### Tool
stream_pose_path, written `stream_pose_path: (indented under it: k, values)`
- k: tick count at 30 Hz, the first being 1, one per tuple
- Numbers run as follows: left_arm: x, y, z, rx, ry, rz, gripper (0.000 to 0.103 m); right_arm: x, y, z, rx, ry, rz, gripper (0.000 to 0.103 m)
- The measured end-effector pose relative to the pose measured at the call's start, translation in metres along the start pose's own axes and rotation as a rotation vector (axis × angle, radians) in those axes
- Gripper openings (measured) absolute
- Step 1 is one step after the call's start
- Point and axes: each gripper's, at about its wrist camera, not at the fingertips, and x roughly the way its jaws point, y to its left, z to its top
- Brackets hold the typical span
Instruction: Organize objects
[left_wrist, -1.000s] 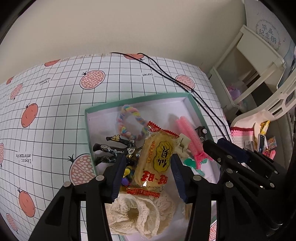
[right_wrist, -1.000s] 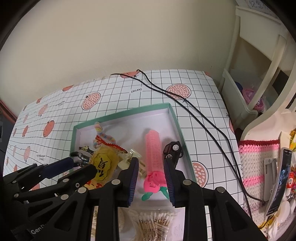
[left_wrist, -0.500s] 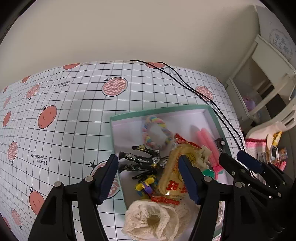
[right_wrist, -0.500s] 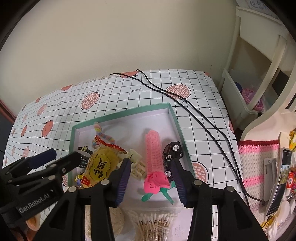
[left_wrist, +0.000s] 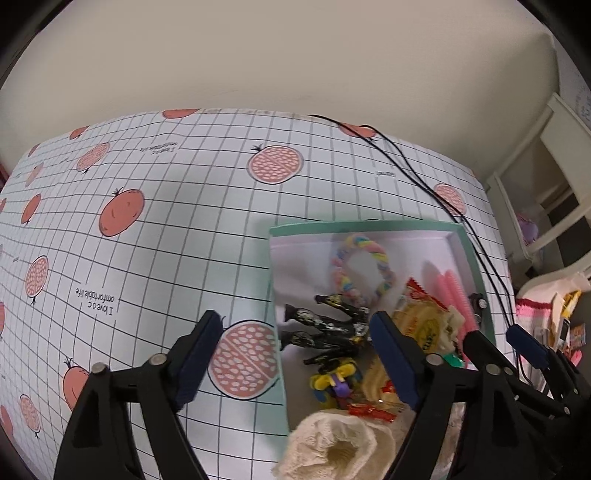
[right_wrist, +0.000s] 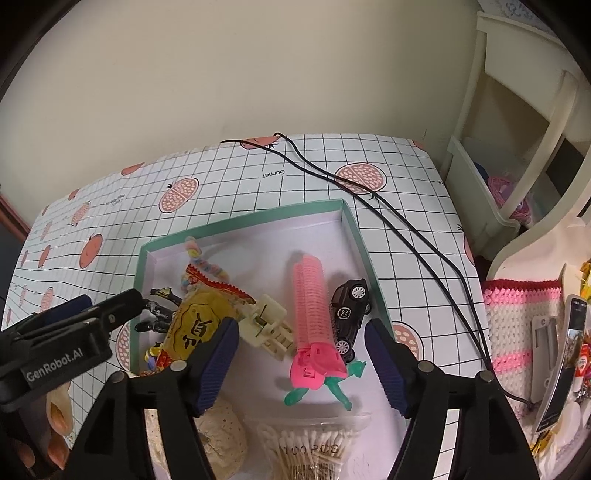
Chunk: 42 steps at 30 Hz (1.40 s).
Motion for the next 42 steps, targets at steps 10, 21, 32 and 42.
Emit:
stream_pose_path:
  k: [10,21,32,42]
  values:
    - [0.001,0.009,0.003,-0.036,-0.024,0.041,0.095,0.002,0.002,0.0,0.001,-0.003,0.0,0.086]
    - [0.003,0.02,0.004,-0.072,-0.038,0.064,0.095,0.004,0.0,0.002,0.02,-0.017,0.006,0.103]
    - [0.003,0.029,0.007,-0.102,-0.06,0.08,0.095,0.005,-0.004,0.002,0.048,-0.017,0.017,0.103]
    - [-0.011,0.029,0.009,-0.085,-0.078,0.09,0.095,-0.005,0.0,0.002,0.046,-0.032,0.025,0.103]
